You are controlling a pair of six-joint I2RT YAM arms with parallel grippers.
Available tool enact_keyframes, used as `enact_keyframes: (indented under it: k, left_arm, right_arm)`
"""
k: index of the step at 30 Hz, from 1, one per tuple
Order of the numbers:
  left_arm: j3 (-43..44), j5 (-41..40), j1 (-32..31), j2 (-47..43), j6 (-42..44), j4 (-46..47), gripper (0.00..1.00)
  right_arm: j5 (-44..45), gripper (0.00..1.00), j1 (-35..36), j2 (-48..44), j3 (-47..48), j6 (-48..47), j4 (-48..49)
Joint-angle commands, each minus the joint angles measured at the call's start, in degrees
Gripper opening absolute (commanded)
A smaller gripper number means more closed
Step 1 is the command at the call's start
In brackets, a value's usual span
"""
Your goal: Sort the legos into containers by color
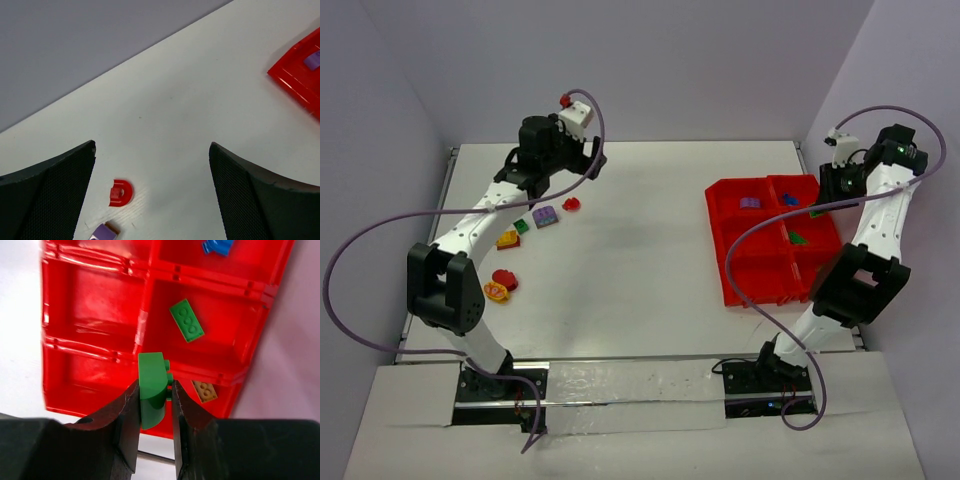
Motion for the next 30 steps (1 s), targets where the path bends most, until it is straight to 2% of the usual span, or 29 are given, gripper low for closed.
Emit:
enact_keyframes:
  k: [1,12,16,20,27,30]
  left_arm:
    - [3.56,2.71,2.44,-0.16,-4.85,-5.58,0.99]
    - [5.44,0.67,9.56,0.95,-7.51,-14.23,0.99]
    - [2.89,-2.16,11.34,-0.25,-6.72,-14.17,0.99]
    - [1.25,-5.66,11.72,-0.97,-6.01,-14.93,0.99]
    - [-1.70,-6.33,14.11,-3.13,-6.01,-14.94,0.99]
    - [-2.73,-6.28,14.94,-3.76,-6.01,-15.29,0.99]
  right_arm:
    - [4.70,0.00,0.66,0.18,-2.35,-2.04,3.25]
    - [12.97,0.00,2.95,3.42,-9.67,4.04,17.05]
    - [15.23,0.00,3.72,6.56,-8.82,8.70,20.06]
    - [17.70,0.05,4.83,9.60,-7.68,9.13,20.48]
    - [20.90,0.38,5.80,12.22,-7.74,9.79,22.22]
    - [20.78,0.48,5.96,12.65,-7.41,10.78,22.23]
